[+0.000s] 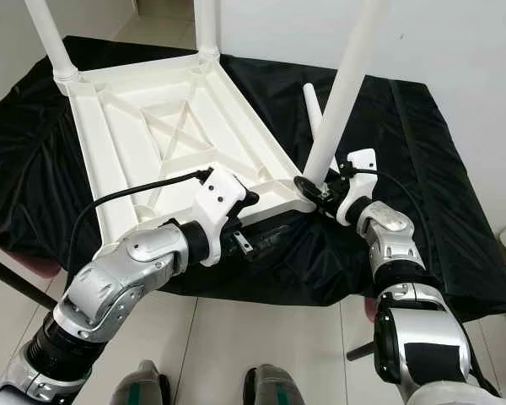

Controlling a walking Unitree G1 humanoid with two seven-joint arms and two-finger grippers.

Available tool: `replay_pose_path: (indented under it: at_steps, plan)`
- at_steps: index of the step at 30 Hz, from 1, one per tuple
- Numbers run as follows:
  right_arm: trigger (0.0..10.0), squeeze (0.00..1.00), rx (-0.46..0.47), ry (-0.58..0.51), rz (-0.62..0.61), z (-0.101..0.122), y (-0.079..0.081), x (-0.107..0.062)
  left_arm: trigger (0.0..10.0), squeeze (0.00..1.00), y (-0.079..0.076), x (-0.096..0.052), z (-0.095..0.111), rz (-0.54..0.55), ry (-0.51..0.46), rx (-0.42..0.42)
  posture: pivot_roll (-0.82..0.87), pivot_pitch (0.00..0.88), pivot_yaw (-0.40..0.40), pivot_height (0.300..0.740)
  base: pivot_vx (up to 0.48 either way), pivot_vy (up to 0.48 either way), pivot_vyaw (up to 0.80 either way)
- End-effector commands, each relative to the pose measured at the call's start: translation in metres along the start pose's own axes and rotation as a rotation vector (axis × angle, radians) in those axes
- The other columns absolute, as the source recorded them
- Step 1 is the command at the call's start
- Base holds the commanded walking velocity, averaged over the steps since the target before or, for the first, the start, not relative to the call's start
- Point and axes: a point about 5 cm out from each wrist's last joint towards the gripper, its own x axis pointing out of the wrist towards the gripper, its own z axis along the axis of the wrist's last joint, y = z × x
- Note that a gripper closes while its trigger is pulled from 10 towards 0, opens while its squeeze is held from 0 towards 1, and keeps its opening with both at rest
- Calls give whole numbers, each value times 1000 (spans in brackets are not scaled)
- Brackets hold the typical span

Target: Building children table

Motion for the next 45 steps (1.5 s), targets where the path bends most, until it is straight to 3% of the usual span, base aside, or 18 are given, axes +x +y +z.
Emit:
replay_pose_path:
  at_steps: [1,5,6,11,16,19,21,26,28,35,37,45]
  plan:
    - [0,0,1,-5,-7,0,0,0,10000,0,-2,0,-1,-25,16,5,-36,36,-34,740,0,0,0]
    - [0,0,9,-5,-10,-2,1,0,10000,0,-2,0,-1,-25,16,4,-36,38,-35,740,0,0,0]
    - [10000,0,32,-8,-24,-3,3,1,10000,0,-3,0,-1,-25,16,2,-37,41,-38,740,0,0,0]
    - [10000,0,51,-22,-38,-3,9,3,10000,0,-4,0,-2,-25,15,-1,-39,43,-41,740,0,0,0]
    - [10000,0,54,-59,-98,1,32,8,10000,0,-4,0,-2,-26,15,-6,-42,51,-45,740,0,0,0]
    - [10000,0,94,-98,-158,7,56,9,10000,0,-5,-1,-3,-27,16,-9,-41,53,-44,740,0,0,0]
    - [10000,0,108,-105,-178,8,62,9,10000,0,-5,-1,-3,-27,16,-10,-41,54,-40,740,0,0,0]
    - [10000,0,174,-102,-288,6,68,11,10000,0,-5,-1,-3,-29,18,-11,-44,52,-38,740,0,0,0]
    - [10000,0,218,-88,-449,4,71,10,10000,0,-6,-1,-3,-34,19,-13,-42,48,-44,740,0,0,0]
    - [10000,0,252,-62,-642,5,74,7,10000,0,-6,0,-4,-35,19,-13,-40,43,-49,740,0,0,0]
    - [10000,0,260,-24,-789,3,76,-1,10000,0,-6,0,-4,-34,18,-13,-33,37,-52,740,0,0,0]
    - [10000,0,274,12,-830,3,82,-5,10000,0,-6,-1,-4,-32,20,-14,-31,31,-55,740,0,0,0]
